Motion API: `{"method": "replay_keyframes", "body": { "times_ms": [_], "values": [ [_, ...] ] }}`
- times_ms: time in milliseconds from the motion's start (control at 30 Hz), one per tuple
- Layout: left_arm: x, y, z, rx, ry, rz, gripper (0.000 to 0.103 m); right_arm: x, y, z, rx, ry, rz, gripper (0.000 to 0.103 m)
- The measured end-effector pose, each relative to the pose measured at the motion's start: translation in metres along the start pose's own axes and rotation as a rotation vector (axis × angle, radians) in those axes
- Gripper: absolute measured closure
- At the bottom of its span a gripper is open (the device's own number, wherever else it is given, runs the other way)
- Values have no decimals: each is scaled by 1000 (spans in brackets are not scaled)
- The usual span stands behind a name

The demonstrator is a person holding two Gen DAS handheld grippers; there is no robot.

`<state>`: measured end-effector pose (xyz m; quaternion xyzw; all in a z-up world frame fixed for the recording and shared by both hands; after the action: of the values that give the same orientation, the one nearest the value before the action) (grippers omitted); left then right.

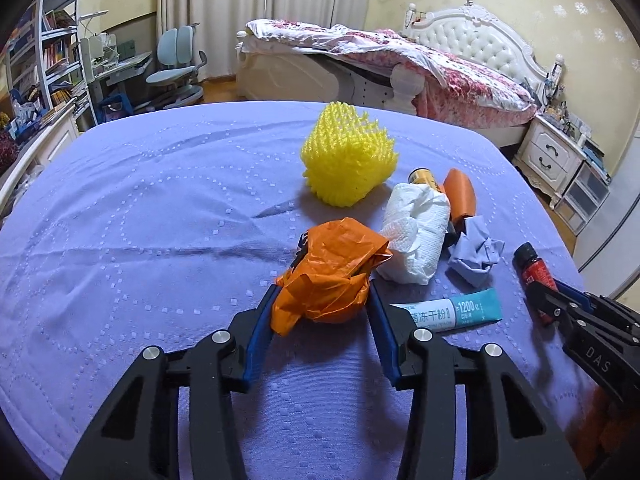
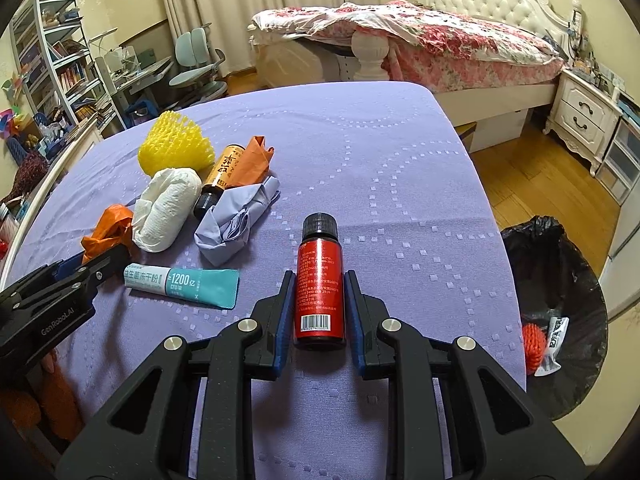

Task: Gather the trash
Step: 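Grasp the red bottle with the right gripper while the left gripper grasps the orange plastic bag, then carry the red bottle and orange bag over the bin and open both grippers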

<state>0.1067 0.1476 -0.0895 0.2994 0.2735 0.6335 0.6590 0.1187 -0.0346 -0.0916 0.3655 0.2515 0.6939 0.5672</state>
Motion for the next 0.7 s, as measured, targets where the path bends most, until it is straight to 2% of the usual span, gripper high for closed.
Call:
{"method": "replay_keyframes", "body": {
  "times_ms": [400, 700],
  "values": [
    [-1, 29, -8, -82, 15, 30, 58, 2, 14, -4, -19, 2, 14, 80],
    [-35, 54, -2, -137, -7, -34, 58, -16, 44, -9, -61, -18, 15, 80]
  ]
}}
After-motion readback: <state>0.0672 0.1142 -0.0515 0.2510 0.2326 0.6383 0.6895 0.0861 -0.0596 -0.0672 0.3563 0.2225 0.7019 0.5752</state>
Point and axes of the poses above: each gripper's, at about its wrist camera, not at the fingertips, and y roughly against the way its jaws point, x to its left, z to its top, the point moved 5 cm from there along -y, roughly the way its jaws point, and after that the axes turned 10 degrees about -y, right-handed, at the moved point
